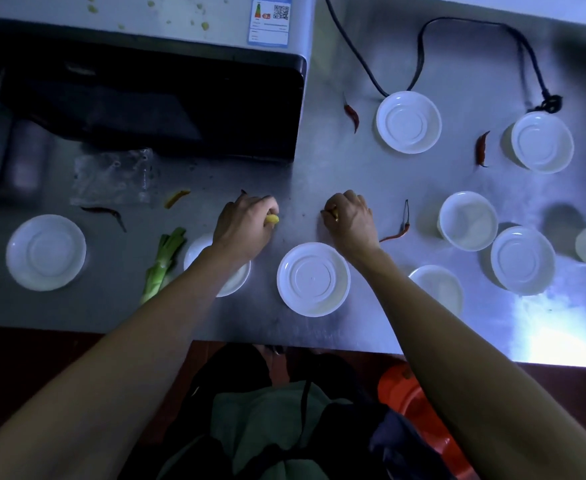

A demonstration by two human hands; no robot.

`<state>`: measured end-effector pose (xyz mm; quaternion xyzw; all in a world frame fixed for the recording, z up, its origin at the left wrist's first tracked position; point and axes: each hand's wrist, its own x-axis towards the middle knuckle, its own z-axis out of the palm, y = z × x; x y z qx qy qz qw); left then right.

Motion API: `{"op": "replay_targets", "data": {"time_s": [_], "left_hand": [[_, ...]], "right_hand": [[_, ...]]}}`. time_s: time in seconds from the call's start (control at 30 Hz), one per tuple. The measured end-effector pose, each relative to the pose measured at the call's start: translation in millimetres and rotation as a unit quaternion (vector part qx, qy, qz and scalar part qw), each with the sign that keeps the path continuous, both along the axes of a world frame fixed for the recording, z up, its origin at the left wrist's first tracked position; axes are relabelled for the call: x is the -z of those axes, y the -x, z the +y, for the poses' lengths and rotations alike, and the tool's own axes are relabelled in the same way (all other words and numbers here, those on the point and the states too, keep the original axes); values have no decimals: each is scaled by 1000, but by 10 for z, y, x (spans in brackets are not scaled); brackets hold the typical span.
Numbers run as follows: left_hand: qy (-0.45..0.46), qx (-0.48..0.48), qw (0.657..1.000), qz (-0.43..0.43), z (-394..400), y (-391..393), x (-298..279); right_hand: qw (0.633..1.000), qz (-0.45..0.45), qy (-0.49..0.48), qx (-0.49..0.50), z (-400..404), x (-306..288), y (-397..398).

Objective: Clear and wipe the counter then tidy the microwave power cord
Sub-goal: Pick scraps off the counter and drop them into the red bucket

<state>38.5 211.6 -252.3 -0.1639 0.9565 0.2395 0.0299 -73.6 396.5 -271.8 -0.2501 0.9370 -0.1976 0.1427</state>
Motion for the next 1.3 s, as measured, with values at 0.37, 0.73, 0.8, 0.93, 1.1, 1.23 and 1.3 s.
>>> {"op": "replay_targets", "data": {"time_s": [0.37,0.73,0.8,0.93,1.1,1.23,1.3], "left_hand": [[-5,85,996,4,422,228,-268],[-53,237,970,21,973,156,-141],[-65,257,964,11,1164,147,-197],[-52,332,942,0,1685,132,-385],[-36,415,909,-13,2498,96,-420],[-24,477,878,-30,3284,-71,-427],[-5,498,866,-51,3704,-204,-416]], "right_hand": [[990,48,62,121,506,-294,-341],[960,68,60,264,1208,-448,-1189],[950,65,61,298,1384,-474,-1372],[923,79,80,367,1805,-465,-1687],[883,92,101,449,2473,-416,-2027],[854,92,78,506,3147,-270,-2408],[839,86,74,533,3518,-200,-2651]]}}
